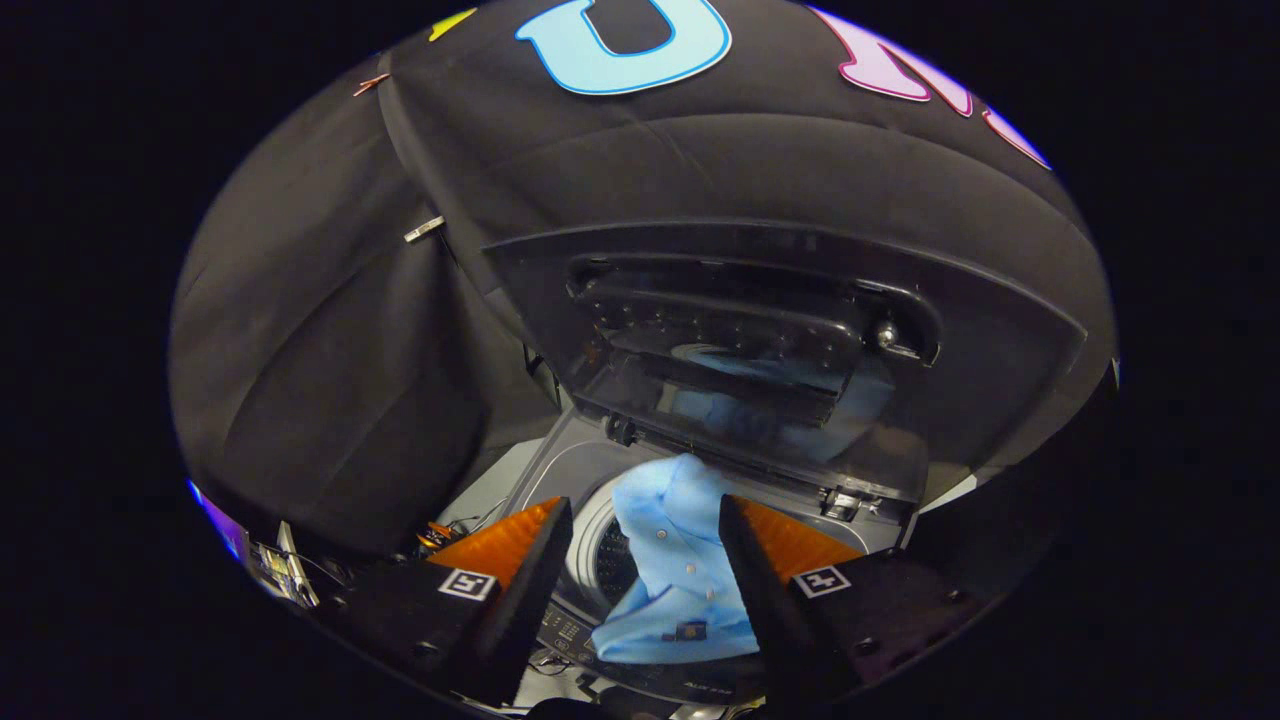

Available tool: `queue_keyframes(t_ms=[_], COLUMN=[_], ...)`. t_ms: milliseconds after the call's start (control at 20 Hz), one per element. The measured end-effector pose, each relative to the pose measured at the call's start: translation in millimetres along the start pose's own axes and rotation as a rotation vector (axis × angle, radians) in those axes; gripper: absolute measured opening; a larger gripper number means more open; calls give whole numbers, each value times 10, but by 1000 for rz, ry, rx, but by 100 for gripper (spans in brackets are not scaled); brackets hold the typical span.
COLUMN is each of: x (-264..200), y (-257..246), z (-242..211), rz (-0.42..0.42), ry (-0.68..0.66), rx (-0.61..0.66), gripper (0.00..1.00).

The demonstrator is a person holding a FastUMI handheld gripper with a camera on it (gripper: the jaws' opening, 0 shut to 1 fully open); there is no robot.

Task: Put the clothes into the washing machine and then close the washing machine lid.

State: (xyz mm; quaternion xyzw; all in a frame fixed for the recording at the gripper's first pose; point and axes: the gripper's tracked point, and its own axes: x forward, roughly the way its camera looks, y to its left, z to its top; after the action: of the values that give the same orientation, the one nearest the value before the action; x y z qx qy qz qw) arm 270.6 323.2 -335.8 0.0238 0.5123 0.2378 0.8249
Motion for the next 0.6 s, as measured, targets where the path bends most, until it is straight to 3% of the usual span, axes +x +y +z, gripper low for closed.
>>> queue_keyframes(t_ms=[50,150,600], x=[-4,-42,-239], y=[0,23,230], z=[-15,11,312], rz=[0,3,84], ry=[1,-4,-131], rx=[-1,-13,-19], gripper=[89,95,96])
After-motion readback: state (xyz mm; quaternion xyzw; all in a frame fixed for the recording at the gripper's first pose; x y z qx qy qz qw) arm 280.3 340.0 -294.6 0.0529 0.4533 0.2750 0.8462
